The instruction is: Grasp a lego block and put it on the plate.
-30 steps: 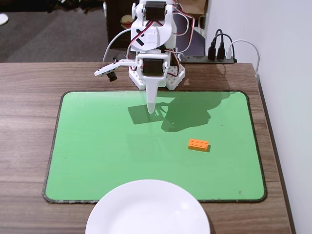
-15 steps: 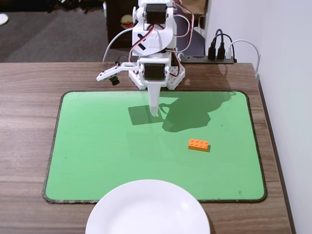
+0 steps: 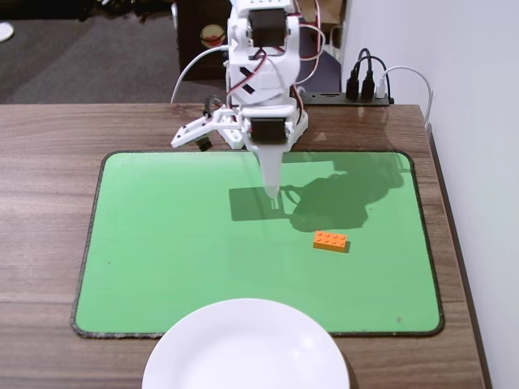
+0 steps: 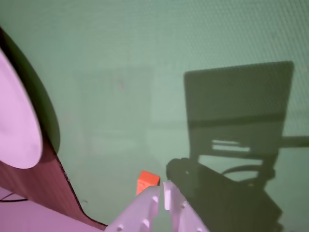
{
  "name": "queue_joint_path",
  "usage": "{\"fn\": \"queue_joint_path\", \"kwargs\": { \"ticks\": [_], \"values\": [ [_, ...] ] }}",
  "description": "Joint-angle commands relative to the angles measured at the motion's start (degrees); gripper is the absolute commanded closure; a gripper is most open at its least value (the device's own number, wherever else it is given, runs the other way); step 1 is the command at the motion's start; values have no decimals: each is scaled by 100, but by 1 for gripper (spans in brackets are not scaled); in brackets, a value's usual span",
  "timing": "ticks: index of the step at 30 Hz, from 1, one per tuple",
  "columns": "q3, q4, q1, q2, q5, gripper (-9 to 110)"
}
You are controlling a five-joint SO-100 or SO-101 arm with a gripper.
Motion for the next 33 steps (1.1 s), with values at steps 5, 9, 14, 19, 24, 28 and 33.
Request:
{"fn": "queue_joint_path", "kwargs": {
  "ticks": [5,9,14,19,24,28,33],
  "values": [
    [-729,-35,-264,-729,352,101],
    [-1055,9,-448,-1213,668,101],
    [-1468,132,-686,-1775,1011,101],
    [-2021,431,-888,-2312,1714,101],
    [-2487,686,-1046,-2681,2276,101],
    [-2892,940,-1063,-3006,2470,101],
    [-3261,1037,-1063,-3393,2689,101]
  ]
}}
